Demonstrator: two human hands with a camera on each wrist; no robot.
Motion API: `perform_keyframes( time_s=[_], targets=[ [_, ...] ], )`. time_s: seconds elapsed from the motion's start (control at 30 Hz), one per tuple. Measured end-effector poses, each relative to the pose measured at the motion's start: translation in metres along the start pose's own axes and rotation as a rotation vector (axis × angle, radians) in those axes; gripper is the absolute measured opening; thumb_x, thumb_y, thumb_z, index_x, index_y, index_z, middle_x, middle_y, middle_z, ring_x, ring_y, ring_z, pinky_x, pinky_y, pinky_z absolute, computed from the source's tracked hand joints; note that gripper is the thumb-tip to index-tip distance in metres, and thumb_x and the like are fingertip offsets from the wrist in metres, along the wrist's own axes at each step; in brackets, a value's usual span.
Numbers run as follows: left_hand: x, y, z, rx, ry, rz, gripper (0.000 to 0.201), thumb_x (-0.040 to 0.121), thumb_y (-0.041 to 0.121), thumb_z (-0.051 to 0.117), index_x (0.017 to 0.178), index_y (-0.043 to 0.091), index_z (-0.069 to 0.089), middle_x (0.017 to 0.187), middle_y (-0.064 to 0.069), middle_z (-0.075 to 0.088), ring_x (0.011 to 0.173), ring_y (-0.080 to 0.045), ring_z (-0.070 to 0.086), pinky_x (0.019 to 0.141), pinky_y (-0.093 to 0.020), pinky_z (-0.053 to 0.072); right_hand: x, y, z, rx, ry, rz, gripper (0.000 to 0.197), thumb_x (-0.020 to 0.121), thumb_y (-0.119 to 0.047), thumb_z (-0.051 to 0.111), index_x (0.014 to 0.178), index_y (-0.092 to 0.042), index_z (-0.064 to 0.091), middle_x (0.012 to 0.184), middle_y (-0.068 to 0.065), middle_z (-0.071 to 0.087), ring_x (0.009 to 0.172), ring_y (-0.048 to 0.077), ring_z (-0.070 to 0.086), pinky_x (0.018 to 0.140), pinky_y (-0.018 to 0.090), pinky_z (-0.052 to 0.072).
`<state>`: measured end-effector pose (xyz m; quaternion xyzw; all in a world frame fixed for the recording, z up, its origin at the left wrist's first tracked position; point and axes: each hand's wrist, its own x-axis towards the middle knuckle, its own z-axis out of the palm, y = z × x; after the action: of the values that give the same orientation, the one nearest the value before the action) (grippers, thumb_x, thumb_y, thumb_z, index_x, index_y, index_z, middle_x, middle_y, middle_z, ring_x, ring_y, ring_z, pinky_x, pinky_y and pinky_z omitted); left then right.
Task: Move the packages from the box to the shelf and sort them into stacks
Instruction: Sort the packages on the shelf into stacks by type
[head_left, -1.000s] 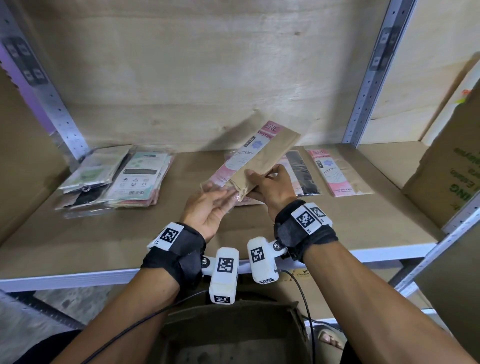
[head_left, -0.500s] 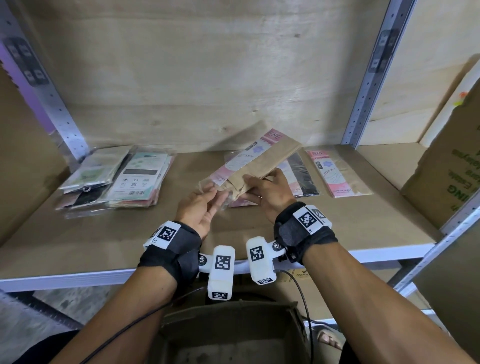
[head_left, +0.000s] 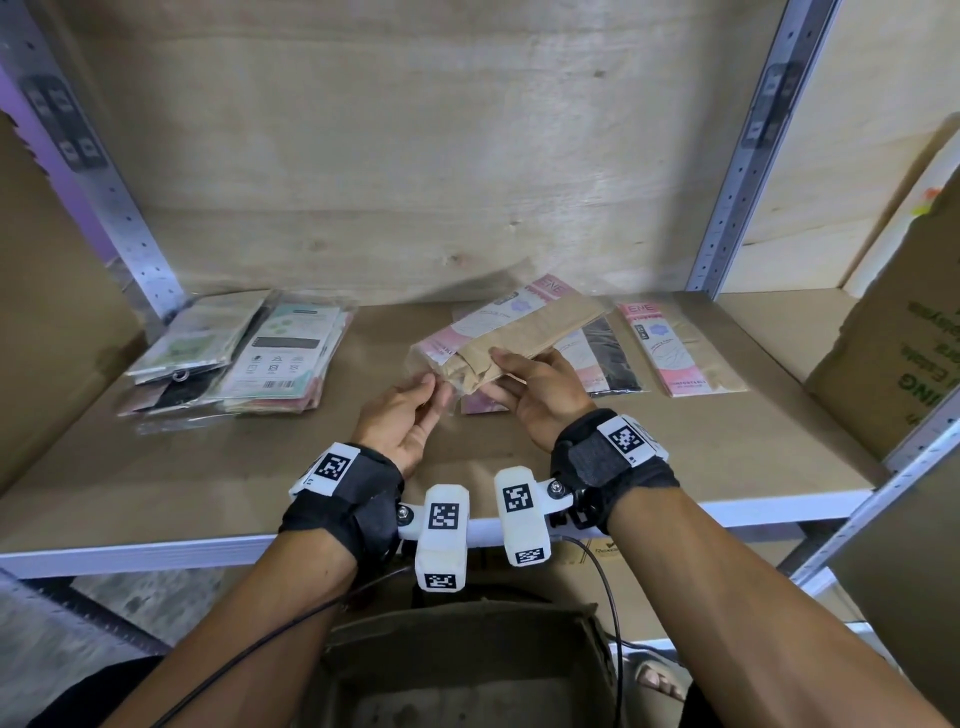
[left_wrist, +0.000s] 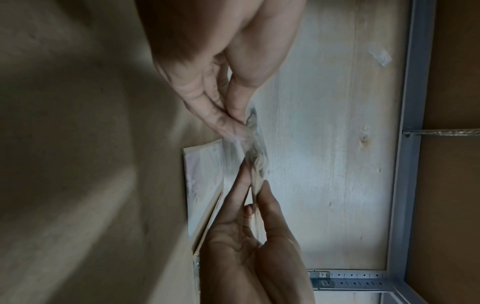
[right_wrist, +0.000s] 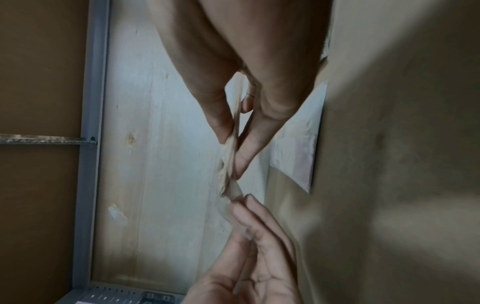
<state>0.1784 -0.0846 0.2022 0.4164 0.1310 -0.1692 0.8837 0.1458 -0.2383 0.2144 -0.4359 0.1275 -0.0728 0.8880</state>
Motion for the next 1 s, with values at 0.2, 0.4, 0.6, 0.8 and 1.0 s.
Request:
perform_keyframes(
  time_s=[0.2,0.4,0.6,0.8,1.0],
  targets=[
    [0.004,-0.003,0.001,0.014,-0.02,-0.001,0.015,0.098,-0.007,0.047,0.09,0.0,0.058,0.098,-0.019,0.063,0.076,-0.018,0.063,0.054,-0.019,0.058,-0.001,0.0,0.0,0.004,-0.012,-0.014,0.041,0.087,0.008,0.065,0.115,-0.012,0.043,0.098,0.015,0.071,0.076,0.026,0.074,0.06,0.033,0.061],
    [0.007,-0.007,0.0,0.062,0.011,-0.003,0.013,0.099,-0.001,0.051,0.092,0.002,0.062,0.092,-0.012,0.066,0.077,-0.014,0.062,0.057,-0.019,0.058,-0.002,0.004,0.001,-0.016,-0.016,-0.029,0.046,0.087,0.008,0.065,0.125,-0.01,0.046,0.106,0.017,0.071,0.082,0.028,0.074,0.064,0.035,0.061],
    [0.007,-0.007,-0.001,0.283,0.089,0.116,0.007,0.095,0.003,0.06,0.099,0.006,0.065,0.097,-0.008,0.07,0.081,-0.012,0.067,0.063,-0.017,0.058,-0.003,-0.001,0.003,-0.122,0.003,-0.097,0.04,0.087,0.009,0.066,0.114,-0.012,0.044,0.105,0.017,0.066,0.068,0.02,0.07,0.053,0.031,0.059],
    [0.0,0.011,0.001,0.232,-0.002,-0.012,0.037,0.101,0.039,0.051,0.103,0.004,0.064,0.096,-0.012,0.073,0.088,-0.019,0.07,0.057,-0.024,0.059,-0.005,-0.012,0.002,-0.236,0.022,-0.119,0.037,0.088,0.004,0.066,0.116,-0.009,0.043,0.096,0.016,0.064,0.056,0.015,0.065,0.051,0.029,0.055],
    [-0.002,0.025,-0.001,0.434,-0.127,0.031,0.057,0.078,0.051,0.073,0.109,0.003,0.068,0.099,-0.014,0.077,0.09,-0.02,0.076,0.066,-0.023,0.059,-0.008,-0.026,-0.005,-0.369,-0.042,-0.07,0.039,0.093,0.002,0.061,0.13,0.004,0.05,0.09,0.012,0.067,0.057,0.017,0.064,0.048,0.026,0.051]
  ],
)
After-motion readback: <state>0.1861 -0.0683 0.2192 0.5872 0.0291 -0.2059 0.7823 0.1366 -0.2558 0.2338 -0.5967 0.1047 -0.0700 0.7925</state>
